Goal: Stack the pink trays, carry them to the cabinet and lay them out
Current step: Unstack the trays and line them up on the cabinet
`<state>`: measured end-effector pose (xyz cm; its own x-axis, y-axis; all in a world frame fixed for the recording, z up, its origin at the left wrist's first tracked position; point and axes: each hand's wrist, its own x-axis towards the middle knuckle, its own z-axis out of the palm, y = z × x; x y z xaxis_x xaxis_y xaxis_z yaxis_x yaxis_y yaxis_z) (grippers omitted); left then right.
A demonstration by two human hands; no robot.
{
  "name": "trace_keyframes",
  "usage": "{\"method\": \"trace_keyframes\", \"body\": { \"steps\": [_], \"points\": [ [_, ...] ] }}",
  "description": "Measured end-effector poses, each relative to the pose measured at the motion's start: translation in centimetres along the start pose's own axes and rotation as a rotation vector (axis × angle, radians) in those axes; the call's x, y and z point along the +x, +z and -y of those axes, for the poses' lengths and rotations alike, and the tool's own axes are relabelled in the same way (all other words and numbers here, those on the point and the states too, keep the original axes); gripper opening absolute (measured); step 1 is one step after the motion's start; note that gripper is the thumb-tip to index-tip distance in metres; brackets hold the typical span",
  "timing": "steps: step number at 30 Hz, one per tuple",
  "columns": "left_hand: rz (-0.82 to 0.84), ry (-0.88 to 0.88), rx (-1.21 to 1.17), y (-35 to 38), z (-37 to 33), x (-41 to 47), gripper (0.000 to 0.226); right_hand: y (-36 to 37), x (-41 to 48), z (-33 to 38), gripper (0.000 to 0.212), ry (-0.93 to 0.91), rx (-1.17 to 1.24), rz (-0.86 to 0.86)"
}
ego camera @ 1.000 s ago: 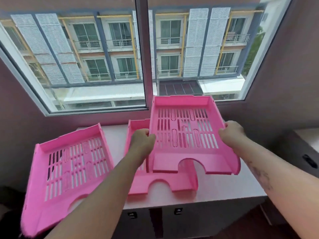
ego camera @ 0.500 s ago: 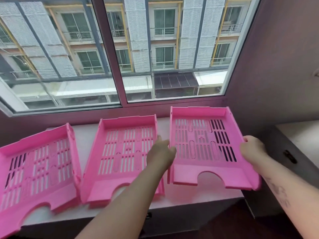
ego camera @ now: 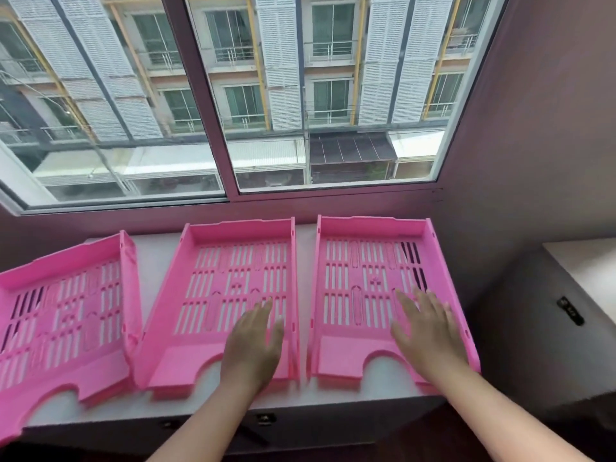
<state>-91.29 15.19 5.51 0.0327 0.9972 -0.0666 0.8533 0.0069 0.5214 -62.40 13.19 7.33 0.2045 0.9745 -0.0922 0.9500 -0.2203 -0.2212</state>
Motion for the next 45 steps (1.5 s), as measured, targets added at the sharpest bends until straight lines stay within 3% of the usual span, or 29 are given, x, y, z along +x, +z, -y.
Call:
{"method": "trace_keyframes", "body": {
  "steps": [4, 12, 20, 28, 34, 38, 45],
  "points": [
    [0.072, -0.022, 0.199, 0.7, 2.0, -0.7, 0.068, 2.8, 0.3, 0.8, 0.069, 0.030, -0.024, 0.199],
    [0.102, -0.030, 0.252, 1.0, 2.4, 1.6, 0.078, 3.6, 3.9, 2.4, 0.071, -0.081, -0.075, 0.213],
    [0.083, -0.033, 0.256, 0.5, 3.2, 4.3, 0.065, 3.9, 7.3, 4.2, 0.070, -0.106, -0.107, 0.224],
    [0.177, -0.027, 0.271, -0.2, 2.9, 5.3, 0.061, 3.8, 7.6, 4.8, 0.069, -0.088, -0.085, 0.199],
    [0.195, -0.040, -0.183, -1.5, -1.7, 4.2, 0.082, 0.4, 7.7, 3.7, 0.066, -0.005, -0.036, -0.155],
    [0.289, -0.114, -0.350, -0.7, -4.8, 3.9, 0.079, -0.9, 7.9, 0.4, 0.070, 0.236, 0.054, -0.017],
    [0.264, -0.110, -0.313, -0.5, -5.1, 4.3, 0.069, -0.4, 8.1, 0.3, 0.076, 0.254, 0.057, -0.011]
  ]
}}
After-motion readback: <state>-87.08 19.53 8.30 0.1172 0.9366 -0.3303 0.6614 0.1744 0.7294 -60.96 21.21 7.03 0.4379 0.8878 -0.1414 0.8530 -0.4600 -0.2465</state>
